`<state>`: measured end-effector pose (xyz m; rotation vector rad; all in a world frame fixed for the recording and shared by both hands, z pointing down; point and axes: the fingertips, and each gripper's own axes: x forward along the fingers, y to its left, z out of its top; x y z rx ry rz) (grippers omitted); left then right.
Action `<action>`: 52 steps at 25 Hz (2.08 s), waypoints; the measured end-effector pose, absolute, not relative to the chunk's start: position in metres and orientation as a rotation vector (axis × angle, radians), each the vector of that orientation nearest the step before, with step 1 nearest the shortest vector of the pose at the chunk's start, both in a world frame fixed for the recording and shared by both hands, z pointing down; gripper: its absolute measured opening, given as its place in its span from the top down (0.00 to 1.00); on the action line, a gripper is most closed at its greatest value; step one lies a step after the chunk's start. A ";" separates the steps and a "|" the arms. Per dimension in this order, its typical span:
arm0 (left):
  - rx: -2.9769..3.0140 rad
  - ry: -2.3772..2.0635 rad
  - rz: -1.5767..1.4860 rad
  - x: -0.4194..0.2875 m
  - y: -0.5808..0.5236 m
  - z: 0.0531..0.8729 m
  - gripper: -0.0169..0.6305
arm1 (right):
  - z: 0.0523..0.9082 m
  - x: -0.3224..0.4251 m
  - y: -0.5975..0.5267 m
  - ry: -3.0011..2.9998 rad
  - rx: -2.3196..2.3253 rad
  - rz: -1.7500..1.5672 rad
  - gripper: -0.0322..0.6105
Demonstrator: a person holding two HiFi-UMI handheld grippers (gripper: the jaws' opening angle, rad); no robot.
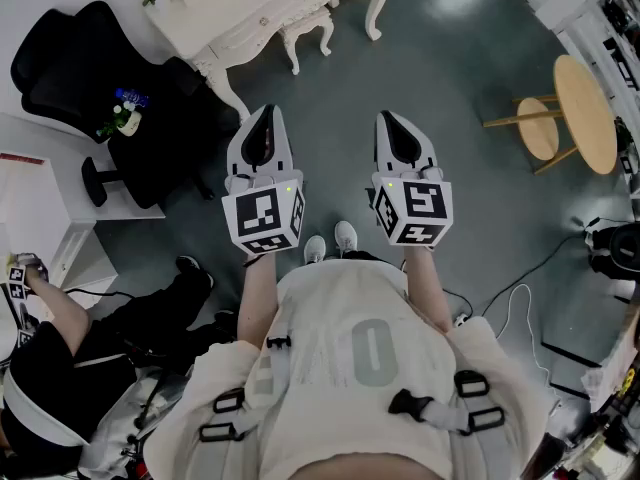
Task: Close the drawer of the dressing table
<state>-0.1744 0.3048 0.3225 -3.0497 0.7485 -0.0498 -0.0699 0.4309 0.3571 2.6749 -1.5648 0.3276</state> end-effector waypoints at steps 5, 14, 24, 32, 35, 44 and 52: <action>-3.052 0.744 -0.055 -0.169 0.306 0.325 0.95 | 0.362 -0.064 0.430 -1.575 2.667 0.341 0.94; -3.046 0.777 -0.086 -0.151 0.309 0.333 0.95 | 0.366 -0.043 0.433 -1.638 2.696 0.380 0.94; -3.056 0.800 -0.002 -0.121 0.316 0.327 0.95 | 0.369 -0.003 0.451 -1.674 2.730 0.385 0.94; -3.048 0.732 0.046 -0.085 0.298 0.320 0.95 | 0.363 0.026 0.432 -1.695 2.749 0.346 0.94; -3.055 0.701 0.070 -0.061 0.275 0.322 0.95 | 0.366 0.042 0.412 -1.692 2.747 0.321 0.94; -3.073 0.726 0.105 0.003 0.191 0.312 0.95 | 0.365 0.109 0.332 -1.679 2.720 0.343 0.94; -3.093 0.774 0.071 0.067 0.089 0.318 0.95 | 0.368 0.174 0.226 -1.694 2.655 0.401 0.94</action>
